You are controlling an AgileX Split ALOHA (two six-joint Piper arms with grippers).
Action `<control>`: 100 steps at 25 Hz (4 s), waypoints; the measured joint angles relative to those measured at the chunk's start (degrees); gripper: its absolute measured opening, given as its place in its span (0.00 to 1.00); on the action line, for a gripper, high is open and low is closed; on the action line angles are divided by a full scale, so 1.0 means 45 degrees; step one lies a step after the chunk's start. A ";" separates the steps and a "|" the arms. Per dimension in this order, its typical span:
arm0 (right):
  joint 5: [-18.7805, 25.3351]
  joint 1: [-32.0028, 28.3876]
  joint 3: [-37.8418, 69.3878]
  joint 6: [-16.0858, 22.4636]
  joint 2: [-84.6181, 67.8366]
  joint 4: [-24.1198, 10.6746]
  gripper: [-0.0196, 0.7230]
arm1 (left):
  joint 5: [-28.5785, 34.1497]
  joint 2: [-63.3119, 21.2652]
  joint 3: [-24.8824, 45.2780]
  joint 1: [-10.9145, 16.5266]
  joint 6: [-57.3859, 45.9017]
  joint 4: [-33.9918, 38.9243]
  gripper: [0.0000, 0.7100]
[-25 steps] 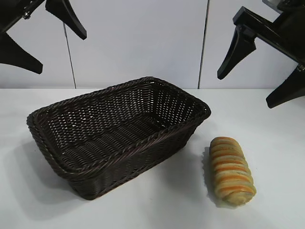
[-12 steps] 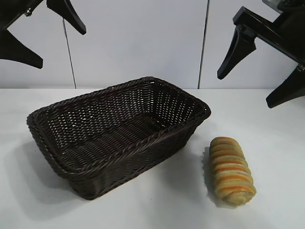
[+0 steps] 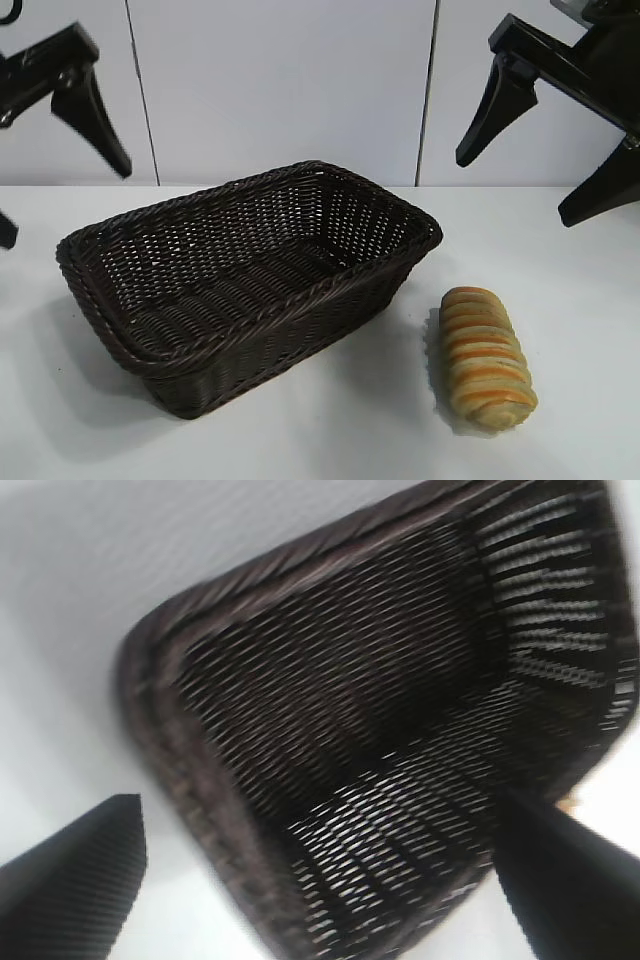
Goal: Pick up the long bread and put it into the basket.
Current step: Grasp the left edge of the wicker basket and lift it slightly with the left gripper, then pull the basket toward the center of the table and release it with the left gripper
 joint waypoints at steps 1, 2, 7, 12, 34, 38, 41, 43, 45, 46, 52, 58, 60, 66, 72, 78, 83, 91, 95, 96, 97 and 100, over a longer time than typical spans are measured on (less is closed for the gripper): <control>0.0000 0.0000 0.0000 0.0000 0.0000 0.0000 0.92 | -0.0170 0.0000 0.0055 0.0000 0.0000 -0.0036 0.96; 0.0000 0.0000 0.0000 -0.0013 0.0000 0.0000 0.92 | -0.0263 0.0032 0.0083 0.0000 -0.0012 -0.0086 0.96; 0.0000 0.0000 0.0000 -0.0013 0.0000 0.0000 0.92 | -0.0524 0.1102 0.0080 0.0000 0.0261 -0.0837 0.96; 0.0000 0.0000 0.0000 -0.0013 0.0000 0.0000 0.92 | -0.0872 0.2160 0.0080 0.0000 0.0780 -0.1581 0.96; -0.0048 0.0000 0.0000 -0.0013 0.0000 0.0012 0.92 | -0.1568 0.3404 -0.0058 -0.0038 0.2441 -0.3396 0.33; -0.0048 0.0000 0.0000 -0.0013 0.0000 0.0012 0.92 | -0.1337 0.3404 -0.0313 -0.0038 0.2441 -0.3396 0.15; -0.0048 0.0000 0.0000 -0.0013 0.0000 0.0012 0.92 | -0.0824 0.3417 -0.0812 -0.0038 0.2733 -0.3006 0.14; -0.0048 0.0000 0.0000 -0.0013 0.0000 0.0012 0.92 | -0.0444 0.3442 -0.1282 -0.0038 0.2799 -0.2833 0.14; -0.0048 0.0000 0.0000 -0.0013 0.0000 0.0012 0.92 | 0.0041 0.3456 -0.1922 -0.0038 0.2811 -0.2776 0.14; -0.0048 0.0000 0.0000 -0.0013 0.0000 0.0012 0.92 | 0.0233 0.3456 -0.2202 -0.0038 0.2811 -0.2766 0.14; -0.0048 0.0000 0.0000 -0.0013 0.0000 0.0012 0.92 | 0.1750 0.3542 -0.4217 -0.0038 0.2819 -0.2405 0.14; -0.0005 0.0000 0.0000 -0.0013 0.0000 0.0028 0.92 | 0.3047 0.3713 -0.6227 -0.0038 0.2819 -0.0827 0.14; 0.0035 0.0000 0.0000 -0.0013 0.0000 0.0055 0.92 | 0.3627 0.4084 -0.6947 -0.0038 0.2819 -0.0466 0.14; 0.0009 0.0000 0.0000 -0.0013 0.0000 0.0055 0.92 | 0.4680 0.5531 -0.8091 -0.0410 0.2873 0.0680 0.14; 0.0009 0.0000 0.0000 -0.0013 0.0000 0.0055 0.92 | 0.4666 0.6570 -0.8203 -0.0750 0.2913 0.0976 0.14; 0.0009 0.0000 0.0000 -0.0013 0.0000 0.0055 0.92 | 0.4608 0.7126 -0.8223 -0.0765 0.2923 0.0921 0.14; 0.0009 0.0000 0.0000 -0.0013 0.0000 0.0055 0.92 | 0.4527 0.7174 -0.8272 -0.0765 0.2923 0.0911 0.14; -0.0004 0.0000 0.0000 -0.0056 0.0000 0.0055 0.92 | 0.4543 0.7174 -0.8348 -0.0765 0.2888 0.0742 0.41; -0.0004 0.0000 0.0000 -0.0056 0.0000 0.0055 0.92 | 0.4760 0.7174 -0.8808 -0.0765 0.2824 0.0678 0.72; -0.0004 0.0000 0.0000 -0.0056 0.0000 0.0055 0.92 | 0.4890 0.7174 -0.8963 -0.0765 0.2759 0.0678 0.78; -0.0004 0.0000 0.0000 -0.0056 0.0000 0.0055 0.92 | 0.5019 0.7174 -0.9168 -0.0765 0.2677 0.0678 0.81; -0.0004 0.0000 0.0000 -0.0056 0.0000 0.0055 0.92 | 0.5408 0.7133 -0.9701 -0.0765 0.2387 0.0826 0.87</control>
